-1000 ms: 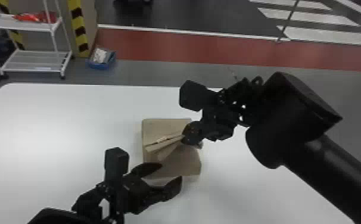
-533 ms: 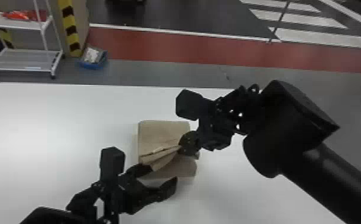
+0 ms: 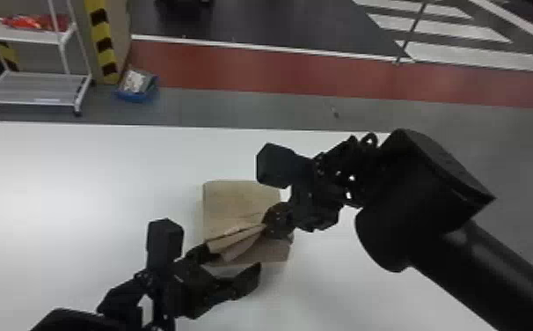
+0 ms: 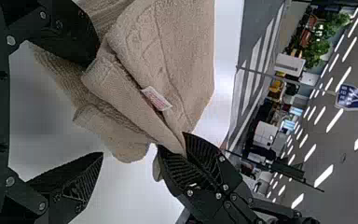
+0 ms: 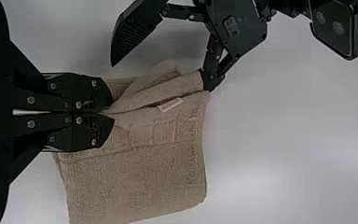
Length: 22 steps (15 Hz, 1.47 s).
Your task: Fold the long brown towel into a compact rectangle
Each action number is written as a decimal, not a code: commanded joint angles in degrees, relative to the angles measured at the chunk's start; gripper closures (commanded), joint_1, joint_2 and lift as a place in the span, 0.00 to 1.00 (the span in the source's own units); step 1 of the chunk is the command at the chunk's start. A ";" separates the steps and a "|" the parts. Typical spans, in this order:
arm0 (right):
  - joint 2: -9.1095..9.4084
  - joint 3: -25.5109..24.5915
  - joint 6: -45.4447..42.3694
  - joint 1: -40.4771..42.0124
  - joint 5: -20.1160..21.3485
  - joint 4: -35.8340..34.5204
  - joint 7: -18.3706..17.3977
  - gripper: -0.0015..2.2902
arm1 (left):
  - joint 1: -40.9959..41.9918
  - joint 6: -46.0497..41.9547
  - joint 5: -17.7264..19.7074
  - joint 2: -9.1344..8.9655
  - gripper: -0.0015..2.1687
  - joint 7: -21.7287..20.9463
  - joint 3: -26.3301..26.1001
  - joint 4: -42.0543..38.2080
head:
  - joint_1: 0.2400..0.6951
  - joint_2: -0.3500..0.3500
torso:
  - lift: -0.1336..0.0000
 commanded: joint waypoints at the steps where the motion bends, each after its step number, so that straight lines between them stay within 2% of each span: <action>1: 0.29 0.56 -0.09 0.52 0.71 0.19 -0.01 0.70 | 0.14 0.00 0.00 -0.15 0.13 -0.07 0.00 -0.01 | 1.00 0.21 | 0.10; 3: 0.38 0.56 0.08 0.70 0.97 0.55 0.16 0.69 | 0.32 0.00 0.00 -0.15 0.13 -0.16 0.00 -0.10 | 1.00 0.21 | 0.10; 4: 0.46 0.74 0.26 0.96 1.68 0.72 -0.01 0.65 | 0.41 0.00 0.00 -0.15 0.13 -0.25 -0.09 -0.10 | 1.00 0.21 | 0.10; 5: 0.64 0.74 0.78 0.96 1.68 0.98 -0.10 0.56 | 0.41 0.00 0.00 -0.15 0.13 -0.25 -0.09 -0.19 | 1.00 0.21 | 0.10; 9: 0.73 0.21 3.95 1.32 1.50 0.63 -0.19 0.34 | 0.50 0.00 0.00 -0.15 0.13 -0.33 -0.09 -0.36 | 1.00 0.19 | 0.10; 14: 0.38 -1.90 4.65 2.19 0.97 -1.04 -0.01 0.34 | 0.58 1.06 0.00 -0.15 0.13 -0.42 -0.09 -0.80 | 1.00 0.19 | 0.10; 18: 0.38 -6.47 7.29 4.04 -2.54 -3.23 -0.01 0.34 | 0.76 1.06 -0.09 -0.15 0.13 -0.42 -0.09 -0.98 | 1.00 0.18 | 0.10; 22: 0.38 -8.31 8.52 5.89 -3.16 -4.55 0.78 0.25 | 1.11 1.23 -0.09 -0.15 0.13 -0.51 -0.09 -1.06 | 1.00 0.17 | 0.10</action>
